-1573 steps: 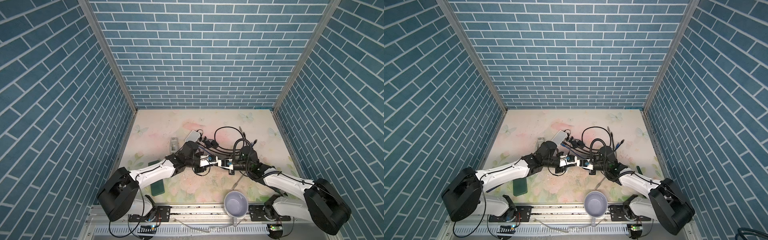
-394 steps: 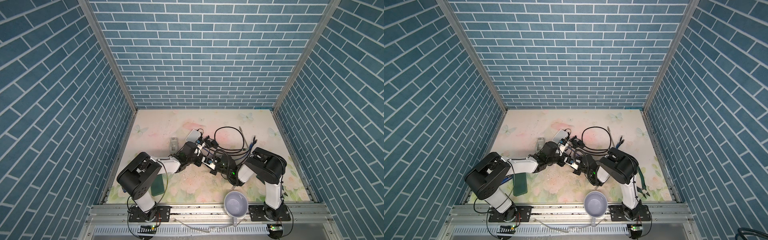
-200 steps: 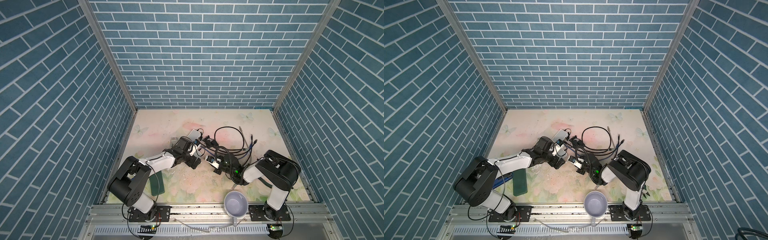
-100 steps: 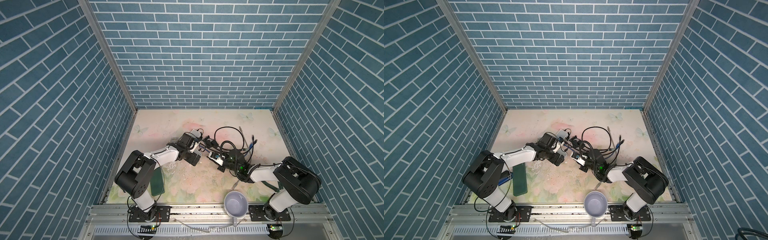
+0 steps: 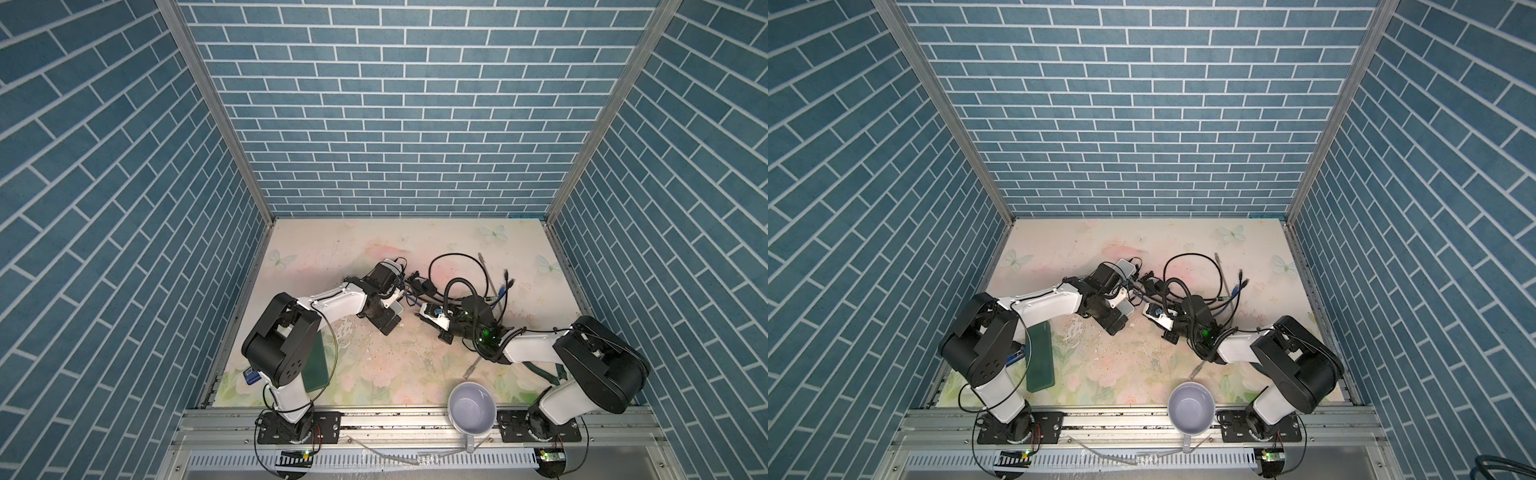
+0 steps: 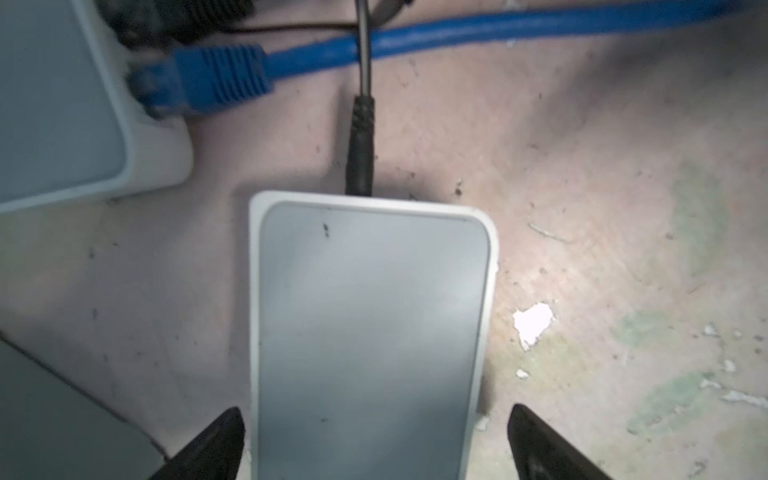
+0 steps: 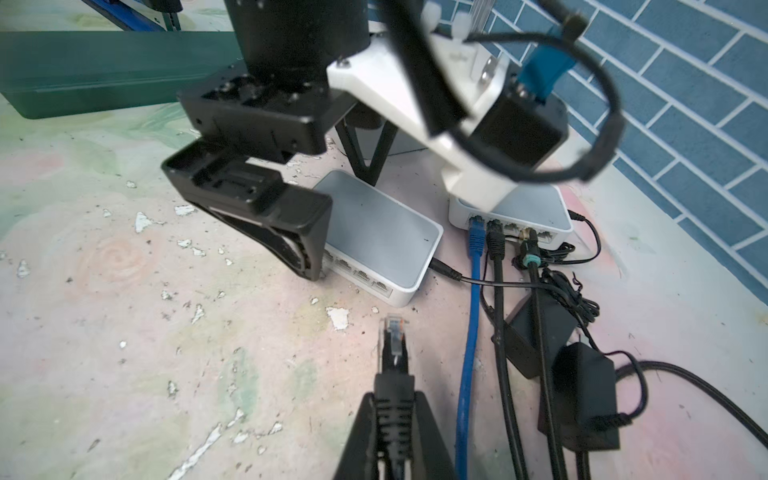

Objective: Insert the plug into the switch port

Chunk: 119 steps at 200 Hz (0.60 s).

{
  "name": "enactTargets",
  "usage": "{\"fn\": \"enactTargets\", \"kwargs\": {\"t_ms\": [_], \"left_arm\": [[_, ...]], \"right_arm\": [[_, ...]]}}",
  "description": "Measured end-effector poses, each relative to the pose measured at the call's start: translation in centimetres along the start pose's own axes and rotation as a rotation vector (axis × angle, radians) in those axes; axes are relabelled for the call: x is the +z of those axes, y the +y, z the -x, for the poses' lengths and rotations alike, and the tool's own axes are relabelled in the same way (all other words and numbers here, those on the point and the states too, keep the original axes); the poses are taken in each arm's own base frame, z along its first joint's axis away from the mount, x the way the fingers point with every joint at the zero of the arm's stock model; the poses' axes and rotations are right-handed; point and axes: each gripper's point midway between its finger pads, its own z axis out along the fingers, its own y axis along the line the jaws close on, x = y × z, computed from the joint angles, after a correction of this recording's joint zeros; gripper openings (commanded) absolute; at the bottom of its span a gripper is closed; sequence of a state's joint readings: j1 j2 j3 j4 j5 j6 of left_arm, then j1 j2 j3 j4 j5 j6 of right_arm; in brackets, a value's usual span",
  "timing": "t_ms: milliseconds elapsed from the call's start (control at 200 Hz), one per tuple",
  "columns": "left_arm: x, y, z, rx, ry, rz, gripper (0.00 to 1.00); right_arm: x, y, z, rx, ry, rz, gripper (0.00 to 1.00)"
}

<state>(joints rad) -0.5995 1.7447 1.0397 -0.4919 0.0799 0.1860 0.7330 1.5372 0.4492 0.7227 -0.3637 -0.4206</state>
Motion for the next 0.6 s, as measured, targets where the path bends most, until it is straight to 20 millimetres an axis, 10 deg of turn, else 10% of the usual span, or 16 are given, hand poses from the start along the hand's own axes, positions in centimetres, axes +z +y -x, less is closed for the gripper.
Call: {"fn": "enactTargets", "kwargs": {"t_ms": [595], "left_arm": [[0.8,0.0,0.4,0.025,0.051,0.001,0.57]], "right_arm": [[0.0,0.2,0.0,0.002,-0.006,0.014,0.0]]}}
